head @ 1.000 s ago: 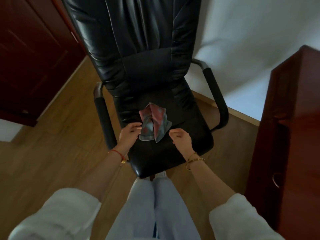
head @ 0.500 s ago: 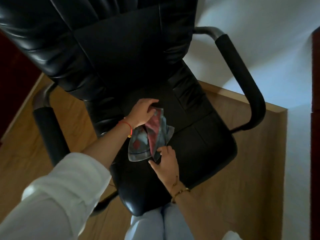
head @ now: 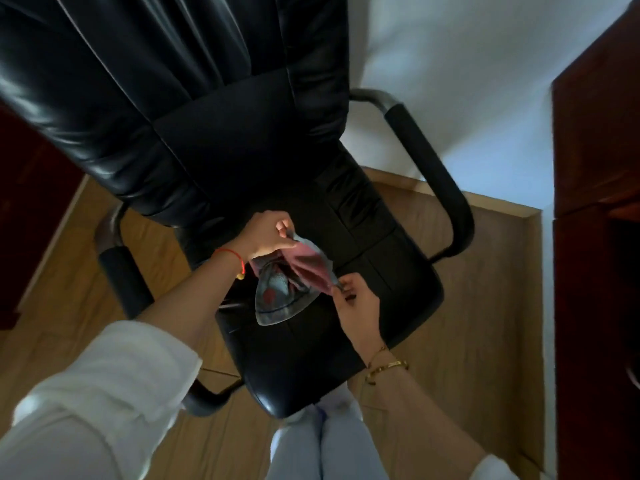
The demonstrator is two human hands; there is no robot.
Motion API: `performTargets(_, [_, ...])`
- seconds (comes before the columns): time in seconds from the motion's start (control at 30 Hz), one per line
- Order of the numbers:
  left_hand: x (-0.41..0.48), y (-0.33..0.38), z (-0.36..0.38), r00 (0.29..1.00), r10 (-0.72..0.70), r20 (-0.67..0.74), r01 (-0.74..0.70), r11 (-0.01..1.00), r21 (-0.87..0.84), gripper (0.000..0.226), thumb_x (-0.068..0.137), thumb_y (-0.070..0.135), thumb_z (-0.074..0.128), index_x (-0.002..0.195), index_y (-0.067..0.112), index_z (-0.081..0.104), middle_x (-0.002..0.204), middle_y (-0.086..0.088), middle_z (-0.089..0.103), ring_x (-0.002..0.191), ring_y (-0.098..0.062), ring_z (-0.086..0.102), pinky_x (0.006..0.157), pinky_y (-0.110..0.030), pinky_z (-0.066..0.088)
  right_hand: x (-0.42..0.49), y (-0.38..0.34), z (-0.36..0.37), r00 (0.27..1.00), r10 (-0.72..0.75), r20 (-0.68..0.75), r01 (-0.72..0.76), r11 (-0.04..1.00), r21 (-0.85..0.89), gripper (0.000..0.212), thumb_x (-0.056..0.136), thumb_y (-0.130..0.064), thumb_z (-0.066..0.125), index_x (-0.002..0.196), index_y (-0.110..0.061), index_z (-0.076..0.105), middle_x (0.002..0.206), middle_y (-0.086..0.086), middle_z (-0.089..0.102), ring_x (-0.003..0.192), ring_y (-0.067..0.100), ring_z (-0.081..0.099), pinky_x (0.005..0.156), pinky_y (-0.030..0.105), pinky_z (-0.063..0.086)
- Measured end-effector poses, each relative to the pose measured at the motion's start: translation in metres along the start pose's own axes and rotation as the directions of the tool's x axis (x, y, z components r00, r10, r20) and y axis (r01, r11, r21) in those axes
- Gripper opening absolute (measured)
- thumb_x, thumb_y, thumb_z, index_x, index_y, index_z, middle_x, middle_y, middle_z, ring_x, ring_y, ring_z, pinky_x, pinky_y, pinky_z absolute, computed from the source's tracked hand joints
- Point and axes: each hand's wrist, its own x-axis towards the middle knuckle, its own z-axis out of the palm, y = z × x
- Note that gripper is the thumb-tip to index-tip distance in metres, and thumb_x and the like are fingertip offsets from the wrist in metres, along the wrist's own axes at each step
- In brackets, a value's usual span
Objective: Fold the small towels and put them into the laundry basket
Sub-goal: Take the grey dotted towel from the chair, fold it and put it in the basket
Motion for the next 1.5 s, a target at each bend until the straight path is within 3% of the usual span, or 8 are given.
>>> performTargets(0.3, [-0.116,0.099,-0.104,0.961,0.155,-0.229,-0.194,0.968,-0.161,0.018,0.079,0.020,0.081,0.086,0.011,0.067,0.079,0.005,0.067,0.077,-0.014,0.063,0.078,-0.027,0.053,-0.052,-0.117,-0.123,0.967,-0.090,-0.238,0.118,0.988,0.104,0.006,0.090,-0.017,0.066,0.093,-0.020,0.062,0.083,-0.008,0.065,0.080,-0.001,0.062,0.071,0.007,0.047])
performTargets(0.57, [-0.200,0.215,-0.147,0.842,0.432,-0.323,-0.475,0.878,-0.063,0.021,0.077,0.023,0.083,0.083,0.013,0.066,0.077,0.005,0.067,0.072,-0.011,0.063,0.078,-0.027,0.054,-0.131,-0.175,-0.229,0.883,-0.166,-0.439,0.220,0.973,0.074,0.006,0.090,-0.017,0.065,0.092,-0.022,0.063,0.087,-0.007,0.067,0.083,-0.002,0.062,0.072,0.006,0.045])
performTargets(0.67, [-0.225,0.265,-0.150,0.770,0.543,-0.334,-0.583,0.812,-0.025,0.019,0.077,0.022,0.082,0.081,0.015,0.065,0.076,0.002,0.067,0.072,-0.014,0.063,0.075,-0.026,0.052,-0.166,-0.187,-0.269,0.813,-0.207,-0.545,0.252,0.968,0.008,0.006,0.089,-0.015,0.066,0.089,-0.021,0.064,0.083,-0.010,0.065,0.078,-0.004,0.060,0.069,0.009,0.044])
performTargets(0.87, [-0.264,0.355,-0.139,0.661,0.666,-0.345,-0.725,0.685,-0.068,0.021,0.077,0.015,0.083,0.082,0.006,0.064,0.074,-0.015,0.065,0.069,-0.020,0.060,0.072,-0.027,0.051,-0.242,-0.199,-0.349,0.634,-0.251,-0.731,0.258,0.960,-0.106,0.007,0.086,-0.015,0.068,0.091,-0.019,0.067,0.086,-0.004,0.070,0.083,0.015,0.065,0.077,0.032,0.052])
performTargets(1.1, [-0.307,0.458,-0.128,0.423,0.850,-0.313,-0.903,0.426,-0.063,0.022,0.074,0.018,0.085,0.083,0.011,0.066,0.073,-0.002,0.065,0.066,-0.005,0.059,0.078,-0.023,0.054,-0.343,-0.222,-0.433,0.389,-0.318,-0.864,0.290,0.933,-0.213,0.010,0.087,-0.017,0.066,0.091,-0.025,0.065,0.090,-0.013,0.068,0.086,0.009,0.064,0.079,0.022,0.050])
performTargets(1.23, [-0.329,0.513,-0.116,0.335,0.905,-0.261,-0.942,0.320,-0.101,0.023,0.073,0.025,0.085,0.082,0.014,0.067,0.077,-0.010,0.069,0.071,-0.021,0.065,0.077,-0.032,0.055,-0.394,-0.227,-0.471,0.266,-0.300,-0.916,0.284,0.933,-0.223,0.005,0.088,-0.014,0.066,0.093,-0.014,0.067,0.088,-0.006,0.067,0.078,0.000,0.060,0.074,0.015,0.046])
performTargets(1.37, [-0.342,0.562,-0.095,0.215,0.948,-0.234,-0.975,0.194,-0.109,0.022,0.073,0.030,0.084,0.080,0.017,0.067,0.076,-0.008,0.070,0.070,-0.013,0.065,0.075,-0.023,0.054,-0.435,-0.225,-0.503,0.169,-0.301,-0.939,0.237,0.937,-0.258,0.006,0.087,-0.011,0.065,0.093,-0.010,0.068,0.083,-0.009,0.065,0.075,-0.004,0.059,0.072,0.017,0.046])
performTargets(1.5, [-0.346,0.611,-0.067,0.171,0.962,-0.213,-0.977,0.137,-0.166,0.019,0.071,0.036,0.084,0.077,0.032,0.066,0.070,0.004,0.067,0.065,-0.008,0.063,0.074,-0.023,0.053,-0.461,-0.216,-0.537,0.097,-0.310,-0.946,0.209,0.935,-0.285,0.009,0.087,-0.008,0.065,0.091,-0.016,0.067,0.082,-0.018,0.063,0.076,-0.005,0.058,0.072,0.016,0.047])
